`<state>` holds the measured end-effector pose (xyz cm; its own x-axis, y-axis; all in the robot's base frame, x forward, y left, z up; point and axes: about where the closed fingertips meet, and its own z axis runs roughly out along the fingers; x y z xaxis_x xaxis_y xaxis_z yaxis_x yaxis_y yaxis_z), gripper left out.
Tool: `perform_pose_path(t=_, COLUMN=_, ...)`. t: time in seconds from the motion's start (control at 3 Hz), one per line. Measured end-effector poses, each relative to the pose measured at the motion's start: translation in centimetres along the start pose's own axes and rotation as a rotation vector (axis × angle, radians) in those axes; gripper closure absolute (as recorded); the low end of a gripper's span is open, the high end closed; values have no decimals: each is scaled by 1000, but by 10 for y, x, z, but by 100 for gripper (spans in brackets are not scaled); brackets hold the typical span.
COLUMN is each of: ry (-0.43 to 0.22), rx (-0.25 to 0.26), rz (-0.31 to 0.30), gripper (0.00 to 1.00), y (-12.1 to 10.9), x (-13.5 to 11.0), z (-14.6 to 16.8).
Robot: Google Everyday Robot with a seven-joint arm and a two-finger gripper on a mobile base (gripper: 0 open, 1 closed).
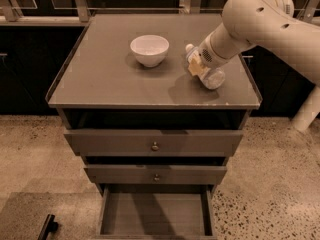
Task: Place blue plastic bottle into bottom drawer
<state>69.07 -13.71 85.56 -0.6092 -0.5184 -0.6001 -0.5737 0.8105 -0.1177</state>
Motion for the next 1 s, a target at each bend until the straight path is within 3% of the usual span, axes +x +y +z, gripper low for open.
perform_pose_path(t=0.33, ry=-89, rx=-67, rz=-14, gripper=100, y=2, x=-2, z=-20)
perform_pose_path(t=0.67, ry=-164, rx=-183, rz=-7, gripper=100, y=2, x=22, z=-55)
perform_pose_path(t=1.0, ry=-192, rx=-309, rz=1, gripper=100, y=10, x=44, z=-93)
